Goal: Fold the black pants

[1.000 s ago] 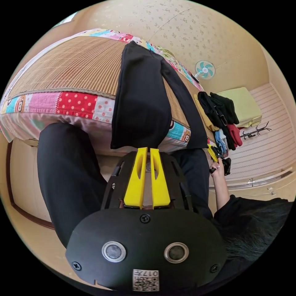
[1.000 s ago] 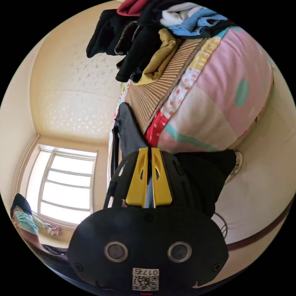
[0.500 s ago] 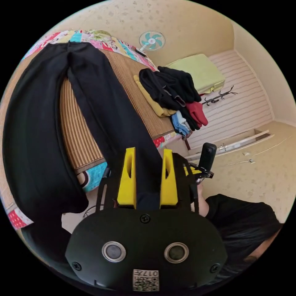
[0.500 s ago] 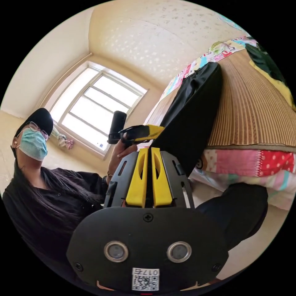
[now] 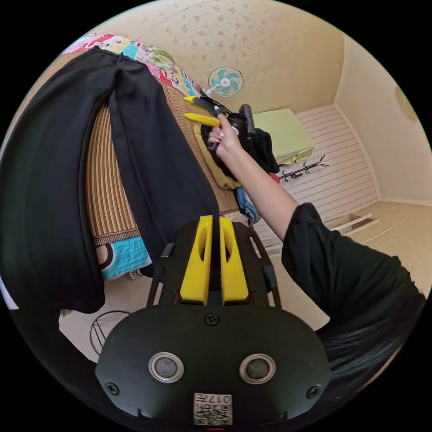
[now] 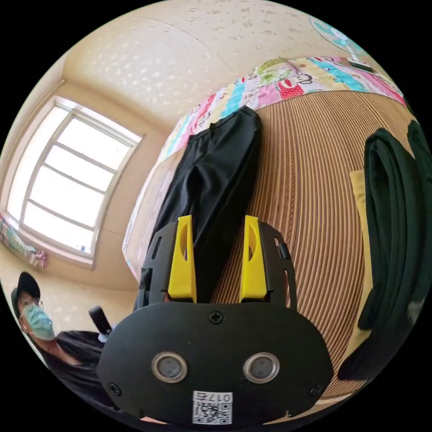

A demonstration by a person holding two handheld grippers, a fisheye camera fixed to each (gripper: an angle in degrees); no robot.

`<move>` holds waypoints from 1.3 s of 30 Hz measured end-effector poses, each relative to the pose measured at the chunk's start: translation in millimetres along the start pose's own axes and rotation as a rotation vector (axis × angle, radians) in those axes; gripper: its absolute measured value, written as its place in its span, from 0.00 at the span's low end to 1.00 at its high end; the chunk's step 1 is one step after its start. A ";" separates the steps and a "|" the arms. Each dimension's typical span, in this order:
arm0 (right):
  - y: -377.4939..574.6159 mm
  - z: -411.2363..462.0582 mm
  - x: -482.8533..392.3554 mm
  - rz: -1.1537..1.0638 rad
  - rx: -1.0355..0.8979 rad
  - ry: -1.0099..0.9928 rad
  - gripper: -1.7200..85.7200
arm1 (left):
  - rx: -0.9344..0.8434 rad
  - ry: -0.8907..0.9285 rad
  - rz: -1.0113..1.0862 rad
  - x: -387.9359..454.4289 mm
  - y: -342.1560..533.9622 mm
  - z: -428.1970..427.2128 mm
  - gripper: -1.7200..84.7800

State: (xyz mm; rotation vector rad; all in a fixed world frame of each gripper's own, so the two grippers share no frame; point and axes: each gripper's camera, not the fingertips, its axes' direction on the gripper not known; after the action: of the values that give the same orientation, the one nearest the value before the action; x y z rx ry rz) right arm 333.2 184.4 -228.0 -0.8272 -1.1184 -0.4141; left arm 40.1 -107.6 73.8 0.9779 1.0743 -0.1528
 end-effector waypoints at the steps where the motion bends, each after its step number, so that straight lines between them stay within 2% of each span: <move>1: -30.9 22.0 9.5 0.042 0.009 0.005 0.20 | 0.016 0.009 -0.012 -0.6 -0.6 -6.3 0.06; 5: -91.5 75.4 37.5 0.220 0.078 -0.016 0.19 | 0.034 0.063 -0.053 -9.3 -6.0 -26.0 0.06; 8: -115.6 109.7 36.6 0.293 0.119 0.072 0.13 | 0.044 0.088 -0.063 -16.8 -9.0 -47.1 0.06; 9: -118.5 113.0 25.6 0.300 0.200 0.084 0.09 | 0.049 0.094 -0.067 -19.0 -8.9 -52.0 0.06; 11: -123.2 117.7 -6.7 0.257 0.298 0.121 0.07 | 0.081 0.115 -0.064 -27.8 -4.4 -73.3 0.05; 15: -134.6 162.0 -135.6 -0.047 0.308 0.254 0.06 | 0.143 0.077 -0.119 -45.5 18.4 -112.6 0.05; 18: -127.0 205.9 -212.7 -0.196 0.278 0.163 0.05 | 0.216 0.035 -0.170 -60.2 45.2 -149.7 0.05; 21: -121.1 261.9 -238.6 -0.179 0.152 0.014 0.05 | 0.282 -0.028 -0.244 -73.3 69.7 -179.8 0.05; 24: -95.9 281.9 -238.3 -0.197 0.120 -0.115 0.05 | 0.278 -0.144 -0.338 -88.7 90.3 -193.5 0.05; 26: -77.5 278.8 -232.5 -0.187 0.080 -0.096 0.05 | 0.259 -0.147 -0.384 -101.3 103.3 -199.5 0.04; 29: -28.1 263.8 -218.9 -0.284 -0.072 -0.032 0.07 | 0.296 -0.150 -0.364 -108.3 110.1 -209.4 0.06; 31: 33.1 240.4 -197.5 -0.352 -0.142 0.100 0.09 | 0.335 -0.179 -0.314 -109.3 104.1 -214.7 0.07; 34: 111.2 207.7 -158.2 -0.307 -0.160 0.162 0.12 | 0.286 -0.209 -0.244 -116.7 70.0 -207.3 0.10; 39: 218.5 180.8 -100.3 -0.138 -0.124 -0.035 0.12 | 0.228 -0.361 -0.129 -123.6 1.8 -169.7 0.11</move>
State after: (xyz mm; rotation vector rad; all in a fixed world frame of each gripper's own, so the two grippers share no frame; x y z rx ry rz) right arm 326.5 451.7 -366.0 -0.8717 -1.1949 -0.5906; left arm -135.3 -23.3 152.6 1.0365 0.7964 -0.5474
